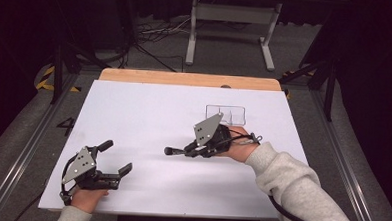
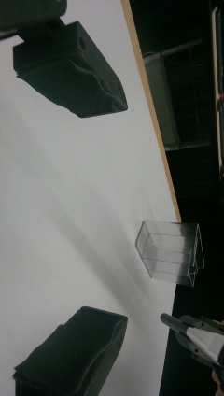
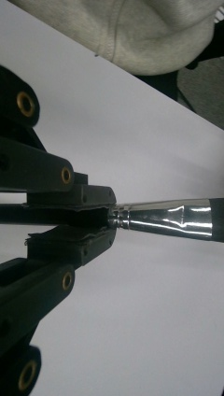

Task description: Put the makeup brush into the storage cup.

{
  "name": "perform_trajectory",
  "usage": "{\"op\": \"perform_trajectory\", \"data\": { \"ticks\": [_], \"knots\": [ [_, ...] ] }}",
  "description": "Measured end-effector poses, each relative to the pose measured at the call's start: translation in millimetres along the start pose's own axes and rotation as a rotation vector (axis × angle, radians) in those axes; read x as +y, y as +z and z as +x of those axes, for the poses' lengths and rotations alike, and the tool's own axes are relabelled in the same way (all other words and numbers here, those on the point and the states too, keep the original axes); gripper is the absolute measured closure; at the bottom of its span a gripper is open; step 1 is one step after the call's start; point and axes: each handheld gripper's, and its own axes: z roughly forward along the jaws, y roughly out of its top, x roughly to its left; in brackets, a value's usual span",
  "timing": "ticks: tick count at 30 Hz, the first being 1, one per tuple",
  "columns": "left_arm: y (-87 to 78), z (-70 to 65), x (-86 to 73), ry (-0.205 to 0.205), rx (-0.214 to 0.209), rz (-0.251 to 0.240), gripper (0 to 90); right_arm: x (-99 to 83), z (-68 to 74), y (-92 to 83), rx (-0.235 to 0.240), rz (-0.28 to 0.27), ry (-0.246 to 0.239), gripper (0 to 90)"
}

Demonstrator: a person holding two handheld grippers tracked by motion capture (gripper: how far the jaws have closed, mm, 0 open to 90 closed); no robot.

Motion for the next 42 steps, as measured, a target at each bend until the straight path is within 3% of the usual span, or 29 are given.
{"op": "perform_trajectory", "data": {
  "ticks": [10, 24, 32, 35, 42],
  "knots": [
    [-0.5, -0.1, 0.3, 0.004, 0.001, 0.001, 2.4, -13.8, 9.1, -14.7, -0.1, -0.158, 0.087, 79.3],
    [-0.3, -0.3, 0.4, 0.004, 0.002, 0.003, 2.4, -19.6, 19.8, -24.4, -0.204, -0.346, 0.157, 79.3],
    [-0.2, -0.1, 0.2, 0.0, 0.002, 0.003, 2.4, -28.6, 20.2, -28.6, -0.274, -0.413, 0.205, 79.3],
    [-0.1, -0.3, 0.4, 0.004, -0.001, 0.005, 2.4, -32.7, 19.5, -32.8, -0.313, -0.442, 0.251, 79.3],
    [-0.1, -0.3, 0.5, 0.004, -0.002, 0.005, 2.4, -38.7, 20.1, -37.3, -0.373, -0.468, 0.295, 79.3]
  ]
}}
